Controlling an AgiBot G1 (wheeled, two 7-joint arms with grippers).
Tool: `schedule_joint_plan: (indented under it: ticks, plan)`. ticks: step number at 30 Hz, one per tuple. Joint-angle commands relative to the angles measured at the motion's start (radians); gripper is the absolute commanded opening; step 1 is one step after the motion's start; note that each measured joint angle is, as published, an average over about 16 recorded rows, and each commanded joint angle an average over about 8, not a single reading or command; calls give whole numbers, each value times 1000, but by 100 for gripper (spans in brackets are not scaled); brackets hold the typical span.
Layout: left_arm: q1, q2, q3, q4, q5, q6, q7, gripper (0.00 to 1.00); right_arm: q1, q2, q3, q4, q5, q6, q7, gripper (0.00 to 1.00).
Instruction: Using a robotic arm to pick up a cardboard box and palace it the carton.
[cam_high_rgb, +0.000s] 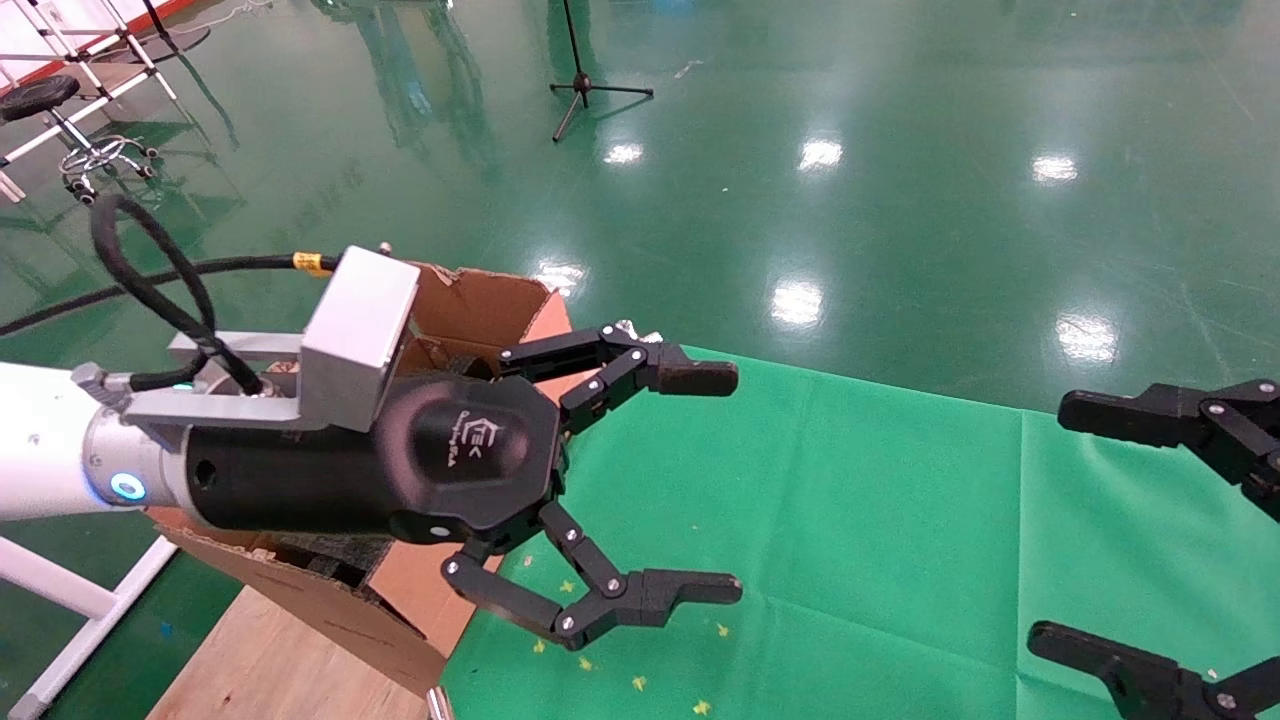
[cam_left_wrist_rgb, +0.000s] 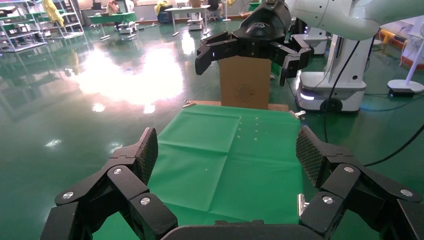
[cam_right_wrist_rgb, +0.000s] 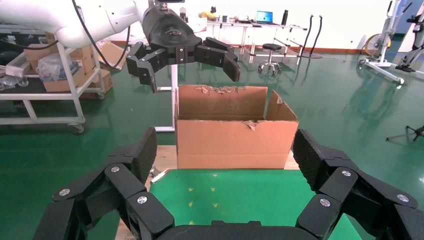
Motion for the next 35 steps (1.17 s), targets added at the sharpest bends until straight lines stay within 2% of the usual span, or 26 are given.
schedule_joint_plan:
  ticks: [1,35]
  plan:
    - [0,0,0,0,0,0,0,100,0,0,0,0,0,0,0,100]
    - [-2,0,1,2,2,-1,0,100,0,0,0,0,0,0,0,100]
